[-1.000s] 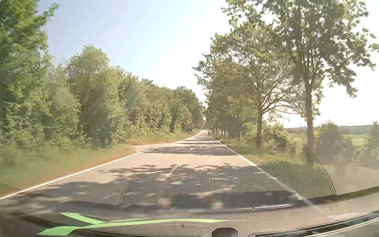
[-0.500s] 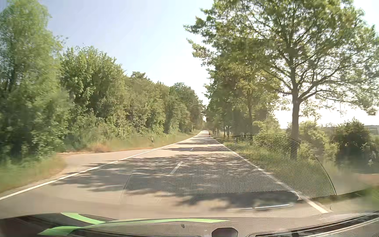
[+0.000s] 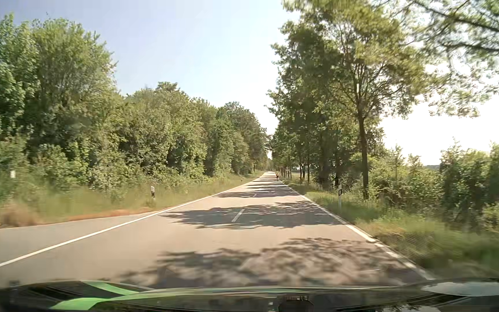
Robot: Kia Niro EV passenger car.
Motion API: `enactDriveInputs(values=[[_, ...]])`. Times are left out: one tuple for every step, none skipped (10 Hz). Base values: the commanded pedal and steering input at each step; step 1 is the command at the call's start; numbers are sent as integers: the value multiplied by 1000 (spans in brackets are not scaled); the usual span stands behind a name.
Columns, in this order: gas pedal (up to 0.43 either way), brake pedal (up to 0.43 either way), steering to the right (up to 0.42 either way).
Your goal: Follow the waypoints while adhering to traffic rules and regulations
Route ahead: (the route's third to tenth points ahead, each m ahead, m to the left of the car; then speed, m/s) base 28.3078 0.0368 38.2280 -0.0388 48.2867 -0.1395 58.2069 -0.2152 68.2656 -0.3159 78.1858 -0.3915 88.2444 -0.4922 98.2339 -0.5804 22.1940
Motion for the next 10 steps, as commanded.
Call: enactDriveInputs(values=[[228,0,-5],[240,0,-5],[240,0,-7],[240,0,-9],[240,0,-10],[240,0,-10],[240,0,-10],[240,0,-10],[228,0,-10],[209,0,-10]])
